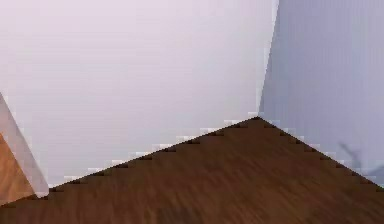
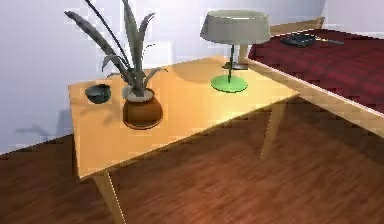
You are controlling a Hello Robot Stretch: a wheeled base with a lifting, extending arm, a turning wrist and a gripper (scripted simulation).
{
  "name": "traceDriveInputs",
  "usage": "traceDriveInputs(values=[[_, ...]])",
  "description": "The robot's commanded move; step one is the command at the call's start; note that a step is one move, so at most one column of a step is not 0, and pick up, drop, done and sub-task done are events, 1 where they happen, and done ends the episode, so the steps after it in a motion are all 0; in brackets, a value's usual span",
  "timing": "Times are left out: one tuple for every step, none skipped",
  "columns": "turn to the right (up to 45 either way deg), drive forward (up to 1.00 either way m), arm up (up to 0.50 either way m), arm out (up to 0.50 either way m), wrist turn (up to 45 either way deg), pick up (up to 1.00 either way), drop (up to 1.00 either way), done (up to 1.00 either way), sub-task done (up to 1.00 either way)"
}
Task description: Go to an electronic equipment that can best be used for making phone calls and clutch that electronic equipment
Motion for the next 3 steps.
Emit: traceDriveInputs(values=[[45.0,0.00,0.00,0.00,0.0,0.00,0.00,0.00,0.00],[45.0,0.00,0.00,0.00,0.0,0.00,0.00,0.00,0.00],[45.0,0.00,0.00,0.00,0.0,0.00,0.00,0.00,0.00]])
